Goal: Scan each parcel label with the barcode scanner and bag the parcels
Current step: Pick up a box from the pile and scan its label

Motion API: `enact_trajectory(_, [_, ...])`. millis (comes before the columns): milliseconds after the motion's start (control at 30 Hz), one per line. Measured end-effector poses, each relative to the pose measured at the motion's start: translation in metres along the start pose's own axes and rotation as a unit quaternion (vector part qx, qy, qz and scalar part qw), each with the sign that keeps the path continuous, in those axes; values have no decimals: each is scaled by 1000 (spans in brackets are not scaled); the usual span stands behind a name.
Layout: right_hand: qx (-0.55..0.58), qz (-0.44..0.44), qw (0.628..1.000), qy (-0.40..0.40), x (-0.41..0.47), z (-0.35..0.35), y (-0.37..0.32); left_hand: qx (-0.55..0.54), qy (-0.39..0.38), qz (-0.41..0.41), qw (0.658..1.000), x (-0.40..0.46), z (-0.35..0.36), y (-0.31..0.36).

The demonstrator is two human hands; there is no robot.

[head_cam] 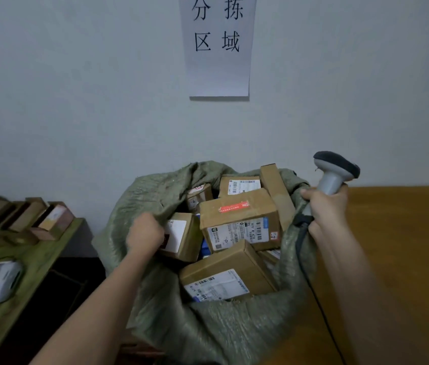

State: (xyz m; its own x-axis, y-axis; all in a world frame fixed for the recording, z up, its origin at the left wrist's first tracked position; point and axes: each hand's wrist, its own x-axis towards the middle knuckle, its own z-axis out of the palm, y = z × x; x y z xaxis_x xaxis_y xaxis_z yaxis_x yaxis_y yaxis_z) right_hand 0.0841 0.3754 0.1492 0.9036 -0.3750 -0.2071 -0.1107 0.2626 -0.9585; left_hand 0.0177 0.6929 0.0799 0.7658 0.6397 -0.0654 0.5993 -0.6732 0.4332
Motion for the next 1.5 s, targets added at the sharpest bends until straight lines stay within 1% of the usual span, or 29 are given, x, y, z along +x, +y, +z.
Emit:
enact_trajectory(67, [4,-5,1000,-9,-5,13,-6,-142,57,-18,988,7,-14,-4])
enact_trajectory(167, [18,-31,999,-20,-16,40,-25,-316,145,-69,935,20,-64,3])
enact_trajectory(233, [37,-54,998,-25,-20,61,-47,-389,197,-71,897,34,-108,7])
enact_trajectory(300, [82,-78,993,-28,-24,78,-69,-443,236,-78,861,53,-146,0])
enact_trajectory(367, [122,-106,987,-28,-25,92,-81,-490,255,-99,828,67,-166,-19])
enact_trajectory(400, [123,-112,986,-27,-26,99,-82,-498,235,-111,827,70,-167,-29])
enact_trajectory(467, [95,-91,991,-27,-27,111,-74,-468,145,-136,861,74,-151,-49])
enact_trajectory(533, [73,-55,995,-31,-28,119,-63,-442,37,-121,888,75,-129,-60])
enact_trajectory(567, [67,-50,996,-40,-29,121,-62,-418,13,-110,902,75,-123,-61])
enact_trajectory(600, [63,-52,996,-46,-29,122,-63,-387,10,-108,916,75,-120,-59])
enact_trajectory(633, [55,-55,996,-52,-26,122,-64,-353,25,-112,929,75,-121,-56])
enact_trajectory(667, [43,-54,996,-59,-23,120,-64,-334,50,-119,934,77,-123,-52])
enact_trajectory(733, [23,-20,997,-69,-14,115,-64,-344,86,-120,927,81,-128,-45])
enact_trajectory(800, [26,56,994,-88,-8,108,-60,-400,69,-114,907,84,-129,-41])
enact_trajectory(867, [19,134,984,-113,-8,103,-53,-440,10,-105,892,86,-127,-38])
enact_trajectory(933, [15,199,970,-137,-7,99,-37,-431,-64,-97,895,82,-128,-32])
enact_trajectory(967, [17,216,965,-146,-6,98,-28,-415,-98,-96,899,80,-127,-27])
enact_trajectory(1000, [21,228,961,-154,-6,97,-19,-396,-113,-91,907,80,-125,-23])
enact_trajectory(1033, [30,235,958,-159,-6,96,-11,-372,-105,-80,919,80,-123,-18])
enact_trajectory(1100, [11,234,959,-158,-2,95,3,-342,-35,-55,937,82,-122,-12])
enact_trajectory(1167, [-28,233,957,-169,-2,91,9,-303,23,-49,951,90,-122,-11])
enact_trajectory(1200, [-48,240,953,-180,-4,88,10,-260,37,-55,963,94,-123,-10])
enact_trajectory(1267, [-101,257,940,-203,-1,81,9,-151,36,-60,986,97,-123,-7])
enact_trajectory(1333, [-128,258,932,-219,1,79,4,-90,32,-40,995,101,-122,-4])
enact_trajectory(1367, [-130,249,935,-217,3,81,-1,-86,29,-25,996,99,-123,0])
enact_trajectory(1400, [-117,231,942,-214,3,85,-10,-109,21,-6,994,101,-123,2])
enact_trajectory(1433, [-106,207,949,-212,7,90,-22,-155,13,7,988,100,-127,5])
enact_trajectory(1467, [-88,167,961,-200,8,96,-37,-224,19,4,974,102,-133,9])
enact_trajectory(1500, [-56,122,973,-186,13,101,-54,-303,43,-8,952,106,-141,14])
